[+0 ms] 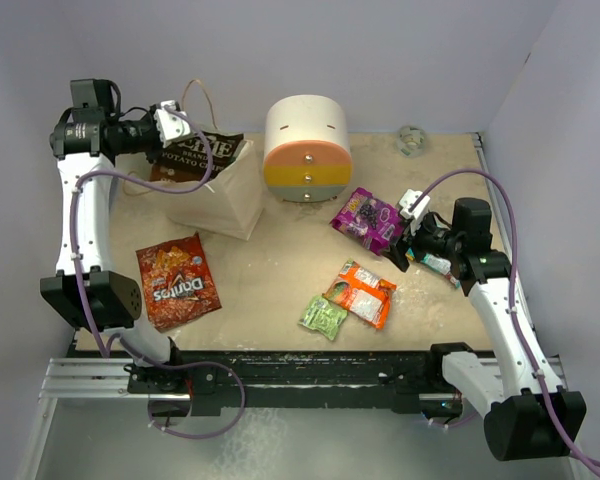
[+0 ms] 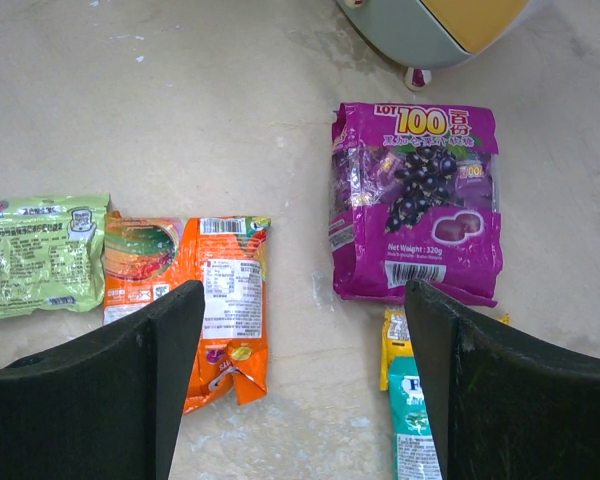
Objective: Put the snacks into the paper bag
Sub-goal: Place the snack in the paper bag.
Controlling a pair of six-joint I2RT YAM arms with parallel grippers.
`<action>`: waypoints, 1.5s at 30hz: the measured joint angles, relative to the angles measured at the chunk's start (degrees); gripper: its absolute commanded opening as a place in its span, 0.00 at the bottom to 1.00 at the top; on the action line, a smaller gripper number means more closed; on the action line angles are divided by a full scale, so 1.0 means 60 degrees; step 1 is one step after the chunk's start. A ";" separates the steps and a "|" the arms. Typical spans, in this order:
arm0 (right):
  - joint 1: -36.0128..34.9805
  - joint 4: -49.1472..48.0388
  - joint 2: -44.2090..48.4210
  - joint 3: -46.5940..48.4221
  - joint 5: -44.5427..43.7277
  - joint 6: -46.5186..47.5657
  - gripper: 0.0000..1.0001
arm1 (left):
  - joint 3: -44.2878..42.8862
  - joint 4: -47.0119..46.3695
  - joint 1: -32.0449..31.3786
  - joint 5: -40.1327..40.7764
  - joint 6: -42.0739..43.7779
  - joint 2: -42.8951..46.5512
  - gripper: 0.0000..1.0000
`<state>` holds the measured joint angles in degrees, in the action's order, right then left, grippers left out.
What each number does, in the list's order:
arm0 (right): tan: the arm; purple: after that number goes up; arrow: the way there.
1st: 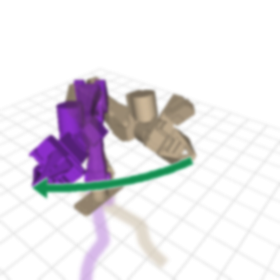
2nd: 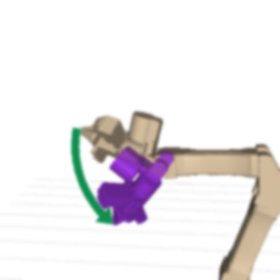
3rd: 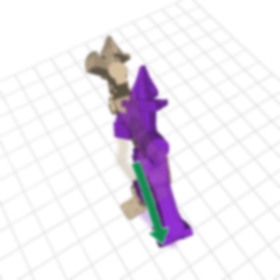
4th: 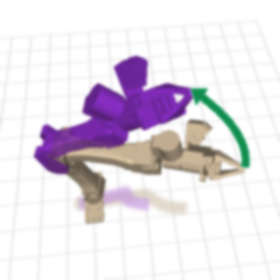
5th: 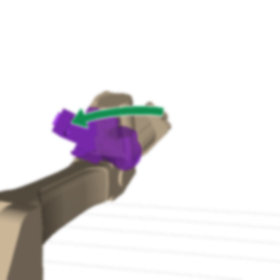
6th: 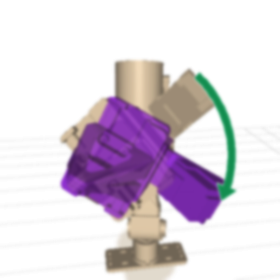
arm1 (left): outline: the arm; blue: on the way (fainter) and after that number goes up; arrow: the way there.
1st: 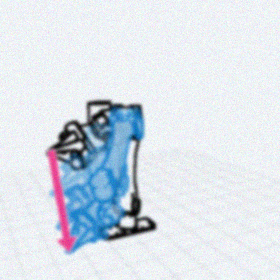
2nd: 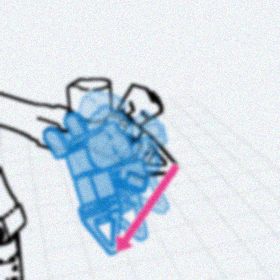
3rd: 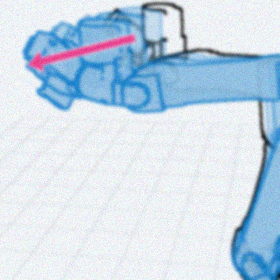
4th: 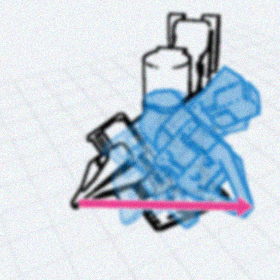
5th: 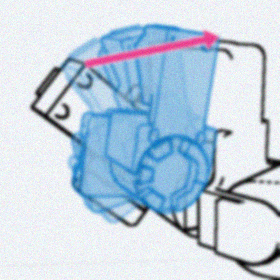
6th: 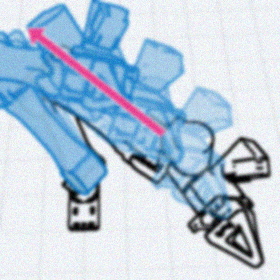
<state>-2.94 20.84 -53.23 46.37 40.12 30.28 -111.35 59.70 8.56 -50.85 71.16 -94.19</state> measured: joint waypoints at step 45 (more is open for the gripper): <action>0.0000 -0.0138 -0.0015 -0.0142 -0.0233 -0.0069 0.87 | 0.0433 -0.0517 0.0004 -0.0229 0.0725 -0.0018 0.74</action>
<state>-2.94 20.01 -53.32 45.52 38.72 29.87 -108.75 56.60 8.58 -52.23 75.50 -94.30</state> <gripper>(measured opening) 0.863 0.618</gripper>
